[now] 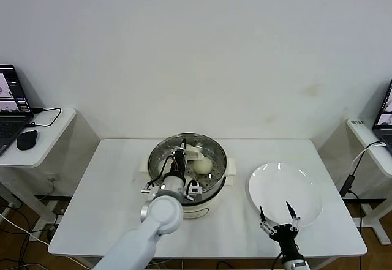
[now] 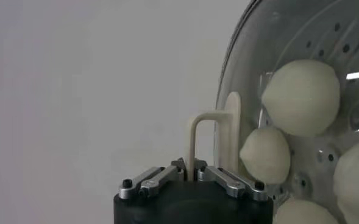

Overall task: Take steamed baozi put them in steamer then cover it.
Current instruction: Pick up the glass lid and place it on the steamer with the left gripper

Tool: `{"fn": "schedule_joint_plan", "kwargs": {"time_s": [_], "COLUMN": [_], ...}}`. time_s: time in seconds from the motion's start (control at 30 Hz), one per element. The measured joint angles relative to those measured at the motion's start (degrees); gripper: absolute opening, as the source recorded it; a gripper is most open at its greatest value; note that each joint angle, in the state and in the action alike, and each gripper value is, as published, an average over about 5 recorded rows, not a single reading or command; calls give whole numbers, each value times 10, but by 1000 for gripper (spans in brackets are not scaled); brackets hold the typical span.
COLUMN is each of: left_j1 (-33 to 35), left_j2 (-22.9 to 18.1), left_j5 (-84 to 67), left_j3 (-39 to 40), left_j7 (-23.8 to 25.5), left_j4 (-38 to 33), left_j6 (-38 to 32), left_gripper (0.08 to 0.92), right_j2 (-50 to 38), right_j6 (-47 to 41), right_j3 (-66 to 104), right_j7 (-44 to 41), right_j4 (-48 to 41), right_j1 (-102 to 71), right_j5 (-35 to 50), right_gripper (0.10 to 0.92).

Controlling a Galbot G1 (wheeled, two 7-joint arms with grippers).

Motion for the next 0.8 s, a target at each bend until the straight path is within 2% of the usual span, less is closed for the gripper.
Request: {"fn": "schedule_joint_plan", "kwargs": {"time_s": [0.23, 0.53, 0.8], "left_j1": [3, 23, 85], "left_j2": [-6, 8, 39], "left_j5": [0, -12, -45], "left_j3": [-3, -14, -42], "left_j7": [-2, -10, -31], "left_j4": [3, -26, -100], "left_j6": [-2, -2, -16], "left_gripper": [173, 419, 652], "right_j2": [-3, -3, -10], "right_j6": [0, 1, 3], "right_j3": [0, -4, -7], "right_j7": [-1, -2, -3], "right_j4": [-2, -4, -4], "right_j1": [0, 0, -4], "right_j5": [0, -1, 3], "right_gripper": [822, 822, 823]}}
